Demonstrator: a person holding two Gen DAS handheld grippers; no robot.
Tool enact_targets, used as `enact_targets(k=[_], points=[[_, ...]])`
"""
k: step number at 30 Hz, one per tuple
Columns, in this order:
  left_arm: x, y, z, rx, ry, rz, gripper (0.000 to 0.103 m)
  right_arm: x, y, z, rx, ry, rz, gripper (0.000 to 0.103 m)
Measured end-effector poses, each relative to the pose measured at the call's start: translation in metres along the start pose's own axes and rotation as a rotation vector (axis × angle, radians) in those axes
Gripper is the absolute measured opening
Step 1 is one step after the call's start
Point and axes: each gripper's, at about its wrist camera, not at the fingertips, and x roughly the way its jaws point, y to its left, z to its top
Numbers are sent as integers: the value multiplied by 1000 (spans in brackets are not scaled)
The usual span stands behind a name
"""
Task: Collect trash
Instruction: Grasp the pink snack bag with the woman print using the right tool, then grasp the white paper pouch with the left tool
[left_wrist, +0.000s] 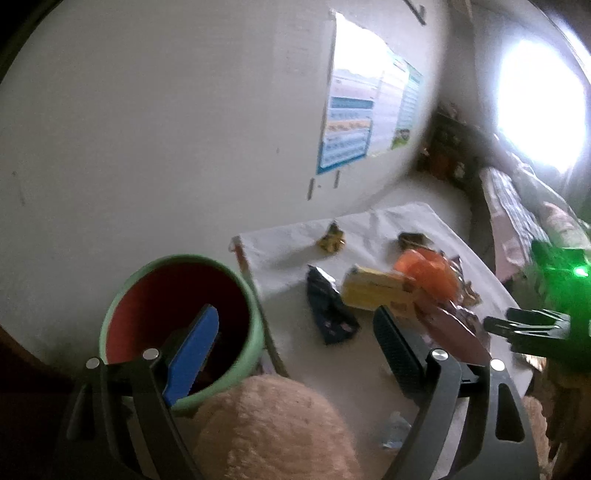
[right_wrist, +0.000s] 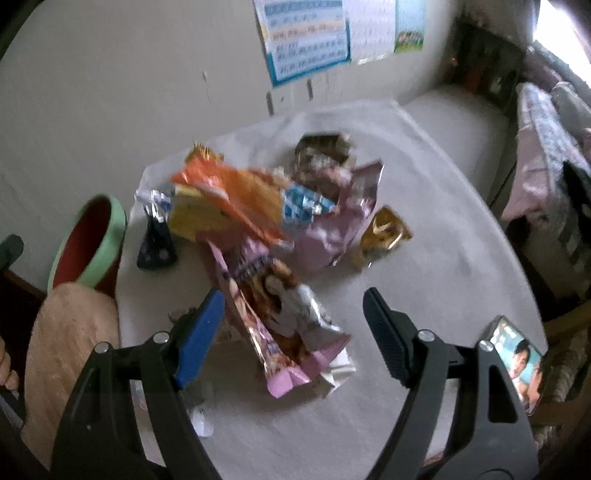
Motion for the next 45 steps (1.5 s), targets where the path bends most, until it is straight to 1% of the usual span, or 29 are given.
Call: enact_targets(k=[2,7,9,10,11,12,13,16,20,23,24,25,29,32,37,40,42,43,44,45], points=[[0,-6,-1,12,6,-9,82,11,2,-4,-8,29,9,79],[0,-20,-4,60,12,-27,82,31,6,-15,-15,68,38,78],[0,-24,-5,75,17,-30,82,39,8,-20,-25,86,43,54],[1,-25,-5,79,20,-31,82,40,8,-22,-24,91,47,54],[2,-27,-6,83,24,-33,82,39,8,-24,-17,80,53,51],[3,-27,-6,86,27,-34,82,37,7,-24,-12,75,60,44],[4,-28,-7,90,32,-35,82,34,7,-25,0,68,73,43],[11,-32,-9,107,52,-47,82,20,3,-27,47,29,94,42],[29,-53,-15,176,104,-92,82,-6,-4,-28,127,-31,141,40],[53,-77,-22,244,175,-147,82,-26,-6,-30,159,-79,153,40],[63,-87,-25,267,206,-186,82,-30,-7,-30,167,-91,155,40],[71,-96,-27,287,225,-205,82,-37,-8,-30,180,-107,160,40],[107,-130,-36,368,282,-231,82,-51,-9,-29,212,-143,177,40],[133,-143,-42,378,345,-248,81,-61,-9,-31,223,-162,185,40],[154,-144,-51,343,420,-272,79,-70,-15,-34,249,-186,197,40],[158,-142,-51,314,421,-291,71,-71,-15,-34,263,-189,213,40],[155,-142,-49,313,403,-304,56,-71,-12,-34,256,-189,210,40],[153,-141,-49,312,386,-307,51,-70,-10,-34,254,-187,211,40],[150,-140,-46,306,373,-309,40,-70,-8,-34,253,-186,212,40],[147,-139,-45,300,368,-304,33,-69,-7,-34,252,-186,213,40]])
